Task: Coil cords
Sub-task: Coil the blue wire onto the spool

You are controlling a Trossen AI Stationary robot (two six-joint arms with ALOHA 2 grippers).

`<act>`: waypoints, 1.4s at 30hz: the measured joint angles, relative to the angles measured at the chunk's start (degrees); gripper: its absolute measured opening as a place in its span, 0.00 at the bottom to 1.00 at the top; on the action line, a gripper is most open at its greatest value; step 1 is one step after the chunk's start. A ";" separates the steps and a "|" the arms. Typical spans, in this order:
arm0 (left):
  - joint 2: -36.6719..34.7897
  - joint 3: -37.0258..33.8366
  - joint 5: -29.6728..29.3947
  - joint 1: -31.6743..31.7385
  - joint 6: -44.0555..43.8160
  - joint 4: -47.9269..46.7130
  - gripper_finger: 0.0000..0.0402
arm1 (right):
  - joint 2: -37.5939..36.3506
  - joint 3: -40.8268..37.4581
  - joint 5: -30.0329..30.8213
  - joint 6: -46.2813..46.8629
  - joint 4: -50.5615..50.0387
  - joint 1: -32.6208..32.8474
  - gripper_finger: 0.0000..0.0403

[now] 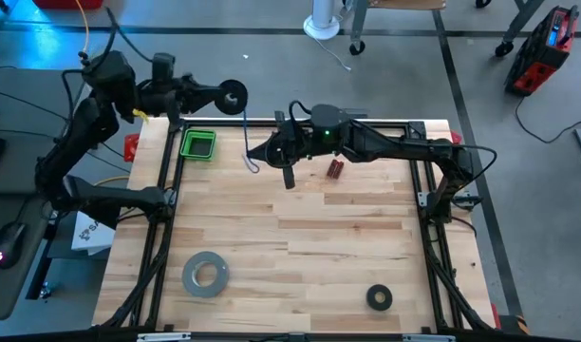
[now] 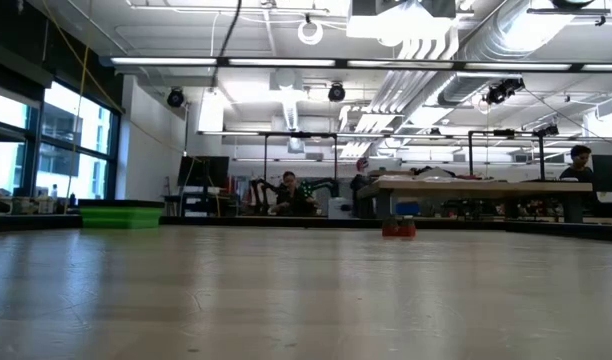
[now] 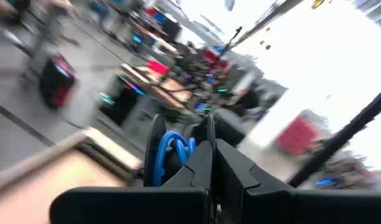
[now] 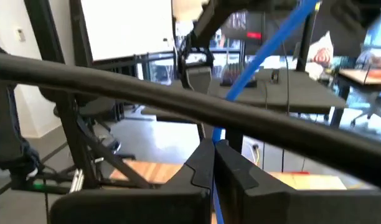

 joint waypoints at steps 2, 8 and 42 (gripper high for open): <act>1.30 0.00 3.06 -0.06 -6.33 2.35 0.00 | 0.00 0.00 0.71 -0.02 1.64 0.31 0.00; 4.95 0.00 8.56 -2.83 -21.54 8.56 0.00 | 0.06 0.00 3.43 0.43 5.20 0.90 0.00; 8.54 0.13 14.47 -7.98 -35.17 5.61 0.00 | 1.18 -0.11 4.64 0.32 18.35 2.34 0.00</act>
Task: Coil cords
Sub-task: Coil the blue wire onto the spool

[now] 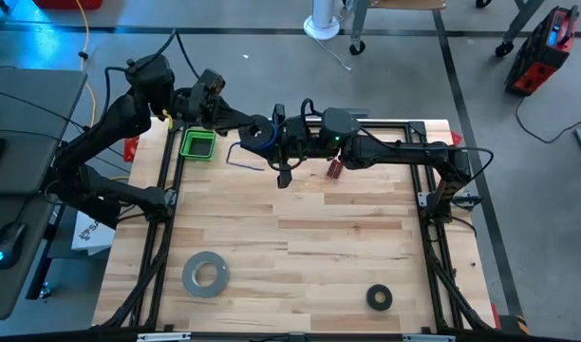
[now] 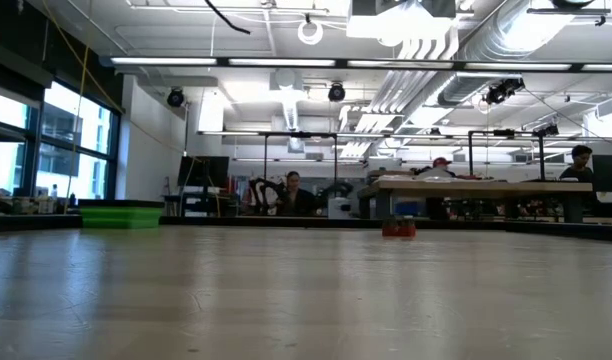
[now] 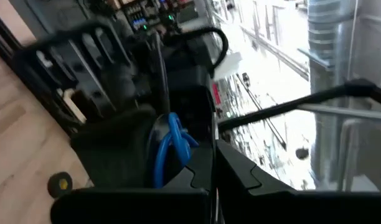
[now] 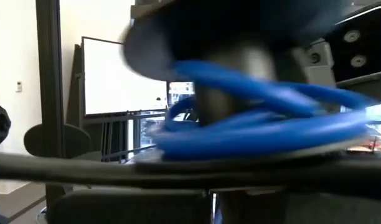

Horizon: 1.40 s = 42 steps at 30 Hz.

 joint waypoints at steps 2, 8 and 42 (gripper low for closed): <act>0.02 0.00 1.41 -0.50 -0.77 -0.16 0.00 | 0.00 0.00 0.00 -0.54 0.26 0.01 0.00; 0.04 -0.02 1.39 -2.12 -1.46 -0.29 0.00 | 0.51 0.00 -0.03 -0.42 2.04 0.02 0.00; -11.29 -0.28 -1.66 7.36 38.03 -20.17 0.00 | -0.18 0.21 -3.45 1.47 -20.31 -12.66 0.02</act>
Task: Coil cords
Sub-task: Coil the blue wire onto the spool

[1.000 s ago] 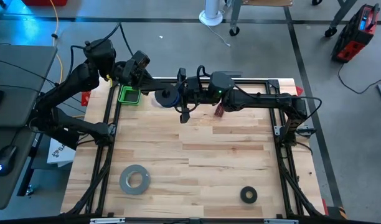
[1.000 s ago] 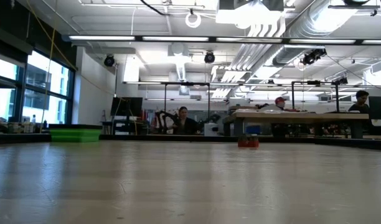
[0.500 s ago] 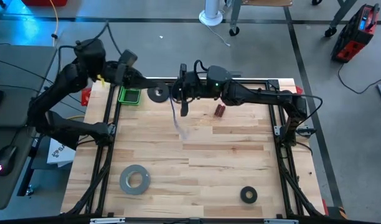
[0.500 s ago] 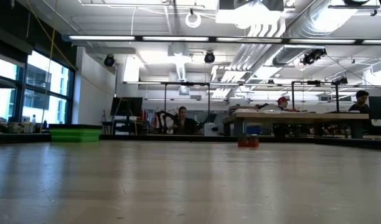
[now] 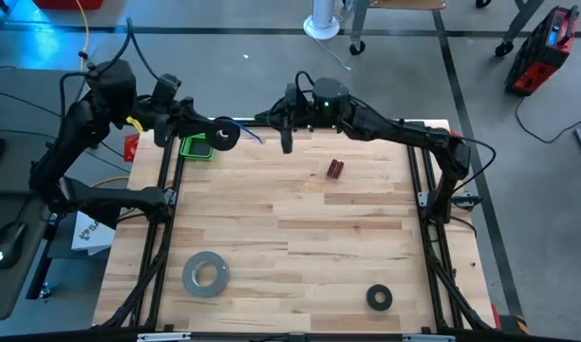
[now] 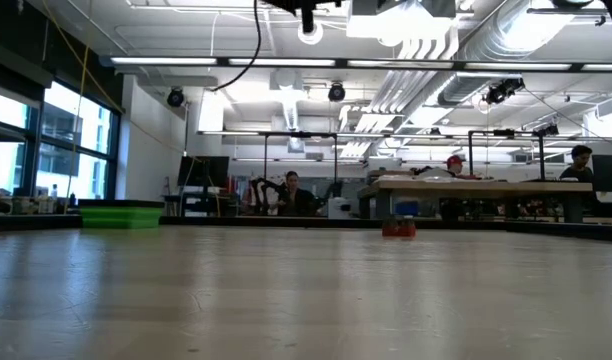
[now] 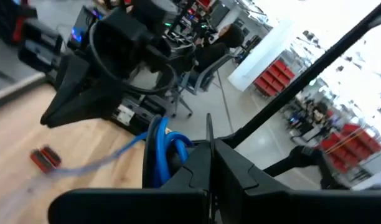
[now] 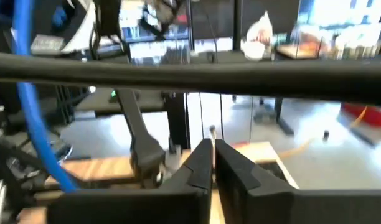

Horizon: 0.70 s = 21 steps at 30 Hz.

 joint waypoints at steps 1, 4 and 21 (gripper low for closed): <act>-0.05 0.02 -0.07 0.01 1.40 -0.01 0.00 | -0.34 -0.01 -0.78 0.19 -1.67 -0.43 0.04; 0.08 0.07 -0.14 0.01 5.20 -0.91 0.00 | -2.28 -0.01 -1.09 -1.67 -8.54 -0.70 0.14; 2.28 0.07 -9.65 -0.08 19.10 1.93 0.00 | -4.59 -0.23 9.30 -11.19 -25.58 3.06 0.45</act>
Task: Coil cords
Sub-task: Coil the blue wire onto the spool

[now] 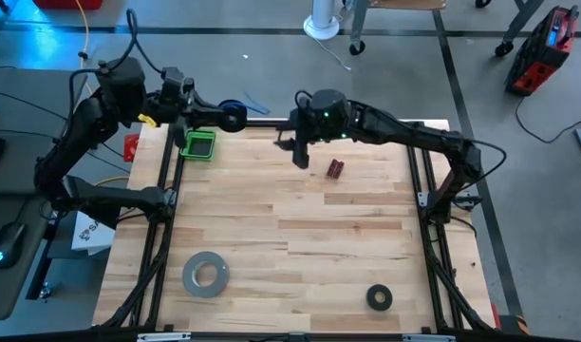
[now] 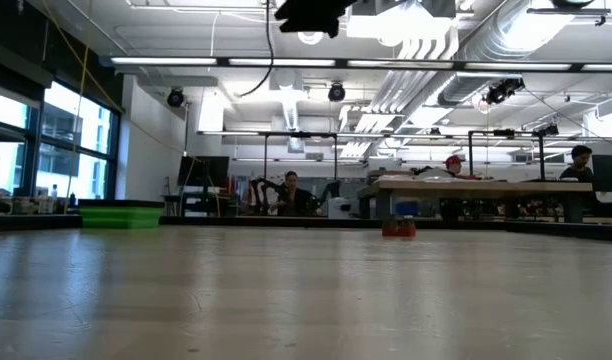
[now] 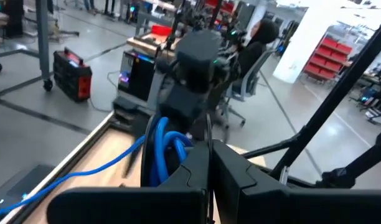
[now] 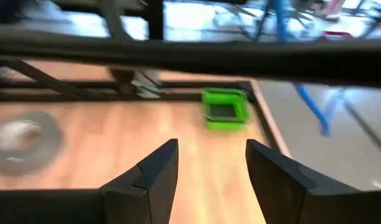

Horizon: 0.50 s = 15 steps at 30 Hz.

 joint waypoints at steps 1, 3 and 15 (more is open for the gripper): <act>-0.04 0.01 0.30 0.00 -0.19 0.48 0.00 | 0.06 0.00 1.58 -0.70 -0.33 -0.23 0.45; -0.18 0.01 0.48 0.00 -1.09 1.18 0.00 | 0.32 0.00 3.42 -1.45 -0.03 -0.37 0.45; -0.13 0.06 0.48 0.07 -1.51 4.35 0.00 | 2.18 0.00 1.16 -2.65 0.69 -0.02 0.45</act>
